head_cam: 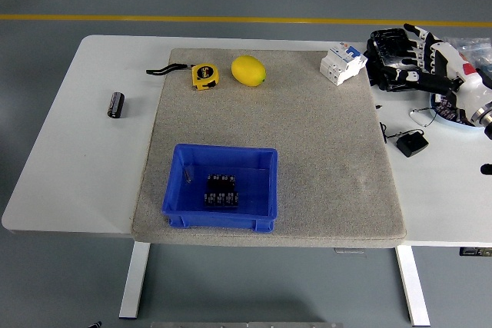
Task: Pick up the battery,place it into the box
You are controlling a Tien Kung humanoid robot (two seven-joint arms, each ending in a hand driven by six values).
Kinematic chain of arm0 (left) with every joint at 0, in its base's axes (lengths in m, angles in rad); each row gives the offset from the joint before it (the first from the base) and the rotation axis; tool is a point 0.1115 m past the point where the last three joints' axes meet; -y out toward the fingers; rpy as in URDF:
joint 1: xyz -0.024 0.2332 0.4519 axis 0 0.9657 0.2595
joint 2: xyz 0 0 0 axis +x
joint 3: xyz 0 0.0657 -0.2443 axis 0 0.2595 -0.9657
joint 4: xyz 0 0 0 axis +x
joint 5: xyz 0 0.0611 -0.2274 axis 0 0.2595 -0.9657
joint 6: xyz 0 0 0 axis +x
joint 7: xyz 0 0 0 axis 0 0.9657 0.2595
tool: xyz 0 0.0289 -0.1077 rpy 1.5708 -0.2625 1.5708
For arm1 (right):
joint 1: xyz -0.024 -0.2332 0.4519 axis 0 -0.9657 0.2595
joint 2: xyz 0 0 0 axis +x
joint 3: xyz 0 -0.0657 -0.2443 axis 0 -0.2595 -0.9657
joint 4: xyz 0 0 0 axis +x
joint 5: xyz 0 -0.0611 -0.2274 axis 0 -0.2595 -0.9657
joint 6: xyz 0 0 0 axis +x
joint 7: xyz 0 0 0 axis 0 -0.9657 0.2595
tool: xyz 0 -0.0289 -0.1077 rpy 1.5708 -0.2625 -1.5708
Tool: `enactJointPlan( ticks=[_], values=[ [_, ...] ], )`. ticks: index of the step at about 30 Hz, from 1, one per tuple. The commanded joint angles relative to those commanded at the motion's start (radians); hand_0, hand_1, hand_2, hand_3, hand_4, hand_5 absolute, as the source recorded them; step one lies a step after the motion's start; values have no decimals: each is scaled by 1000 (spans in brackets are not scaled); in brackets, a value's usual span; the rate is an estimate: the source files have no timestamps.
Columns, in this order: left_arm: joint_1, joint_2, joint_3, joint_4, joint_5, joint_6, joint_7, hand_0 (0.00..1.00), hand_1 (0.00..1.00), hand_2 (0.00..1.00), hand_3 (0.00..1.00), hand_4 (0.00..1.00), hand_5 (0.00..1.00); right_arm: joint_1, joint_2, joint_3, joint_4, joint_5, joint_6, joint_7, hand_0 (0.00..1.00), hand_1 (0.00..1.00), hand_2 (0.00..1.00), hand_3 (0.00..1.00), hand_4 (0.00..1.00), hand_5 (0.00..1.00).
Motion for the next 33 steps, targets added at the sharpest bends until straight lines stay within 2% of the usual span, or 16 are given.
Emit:
enactJointPlan(
  ticks=[2, 3, 8, 9, 14, 20, 27, 33],
  values=[
    [1, 0, -1, 1, 3, -1, 0, 743, 807, 836, 647, 740, 610, -35, 12, 28, 18, 85, -16, 0, 833, 815, 892, 964, 998, 572],
    [1, 0, -2, 1, 4, -1, 0, 746, 809, 836, 648, 740, 609, -52, 18, 43, 25, 130, -20, 1, 851, 822, 887, 943, 998, 717],
    [1, 0, -9, 3, 14, -3, -1, 746, 809, 836, 648, 740, 609, -124, 51, 108, 55, 317, -38, 7, 851, 822, 887, 943, 998, 717],
    [1, 0, -10, 4, 16, -3, -1, 749, 809, 835, 648, 741, 612, -136, 56, 118, 60, 336, -42, 10, 872, 829, 883, 937, 998, 798],
    [-3, 1, -12, 5, 23, -6, -2, 749, 809, 835, 648, 741, 612, -187, 95, 179, 82, 339, -58, 15, 872, 829, 883, 937, 998, 798],
    [-9, 0, -21, 6, 36, -9, -1, 754, 810, 834, 647, 739, 610, -238, 128, 228, 97, 300, -43, -1, 875, 829, 877, 932, 998, 794],
    [-14, -2, -37, 9, 64, -20, 5, 757, 812, 835, 649, 737, 608, -285, 176, 281, 92, 261, -37, -14, 880, 831, 884, 928, 998, 833],
    [-17, -2, -49, 10, 79, -24, 8, 760, 813, 834, 648, 738, 609, -303, 190, 285, 82, 225, -43, -9, 884, 832, 884, 927, 998, 834]
  ],
)
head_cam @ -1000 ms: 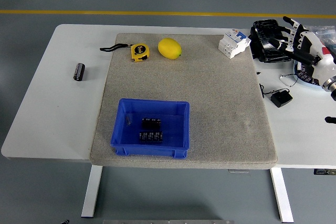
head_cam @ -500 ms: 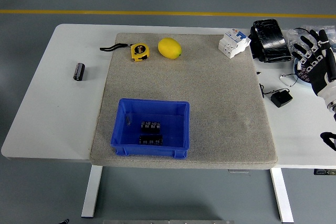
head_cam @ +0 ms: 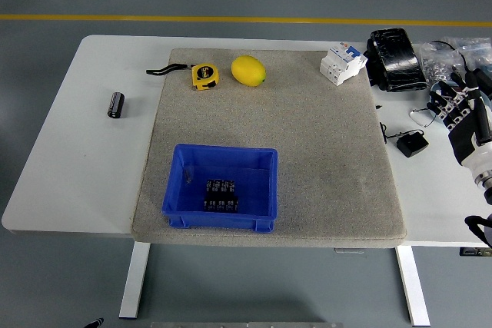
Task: Pick up the battery,place it into the box
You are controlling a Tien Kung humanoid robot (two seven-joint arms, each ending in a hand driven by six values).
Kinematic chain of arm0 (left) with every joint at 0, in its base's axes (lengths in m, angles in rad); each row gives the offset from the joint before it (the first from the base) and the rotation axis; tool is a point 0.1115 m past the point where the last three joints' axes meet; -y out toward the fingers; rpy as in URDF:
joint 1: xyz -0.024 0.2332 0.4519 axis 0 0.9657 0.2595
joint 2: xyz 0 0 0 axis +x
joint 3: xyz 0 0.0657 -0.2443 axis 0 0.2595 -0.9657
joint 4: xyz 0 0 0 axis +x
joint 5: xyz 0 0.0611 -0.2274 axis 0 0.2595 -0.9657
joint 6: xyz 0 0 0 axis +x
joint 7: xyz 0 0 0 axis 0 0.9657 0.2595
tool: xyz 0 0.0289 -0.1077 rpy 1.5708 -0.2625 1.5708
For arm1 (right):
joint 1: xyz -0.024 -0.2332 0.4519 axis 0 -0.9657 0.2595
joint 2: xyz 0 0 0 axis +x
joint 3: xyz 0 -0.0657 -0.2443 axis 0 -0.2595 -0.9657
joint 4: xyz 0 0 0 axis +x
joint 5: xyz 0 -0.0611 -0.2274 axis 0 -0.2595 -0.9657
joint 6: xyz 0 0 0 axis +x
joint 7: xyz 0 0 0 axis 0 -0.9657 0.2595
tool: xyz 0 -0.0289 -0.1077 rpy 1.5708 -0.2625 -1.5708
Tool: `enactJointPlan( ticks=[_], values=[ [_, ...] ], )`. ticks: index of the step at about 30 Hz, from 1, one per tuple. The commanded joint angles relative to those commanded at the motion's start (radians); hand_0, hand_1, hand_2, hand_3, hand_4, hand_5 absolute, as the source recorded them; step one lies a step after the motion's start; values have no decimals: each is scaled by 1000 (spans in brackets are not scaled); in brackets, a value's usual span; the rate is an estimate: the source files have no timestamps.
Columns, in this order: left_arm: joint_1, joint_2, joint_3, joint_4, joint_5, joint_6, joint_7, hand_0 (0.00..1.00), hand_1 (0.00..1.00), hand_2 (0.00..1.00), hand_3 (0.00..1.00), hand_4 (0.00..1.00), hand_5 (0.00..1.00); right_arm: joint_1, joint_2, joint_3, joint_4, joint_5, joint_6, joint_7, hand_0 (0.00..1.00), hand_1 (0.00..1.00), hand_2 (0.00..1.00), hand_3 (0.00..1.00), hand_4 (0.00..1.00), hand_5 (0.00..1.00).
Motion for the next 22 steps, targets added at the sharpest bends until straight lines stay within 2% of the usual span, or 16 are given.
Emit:
enactJointPlan(
  ticks=[5, 22],
  values=[
    [-5, -1, -18, 0, 28, -6, 10, 760, 813, 834, 648, 738, 609, -8, 9, -4, -26, -53, -9, 19, 884, 832, 884, 927, 998, 834],
    [-4, -3, -25, 2, 30, -5, 9, 765, 814, 835, 650, 738, 609, -7, 15, -15, -32, -58, -13, 25, 888, 830, 882, 926, 998, 831]
  ],
)
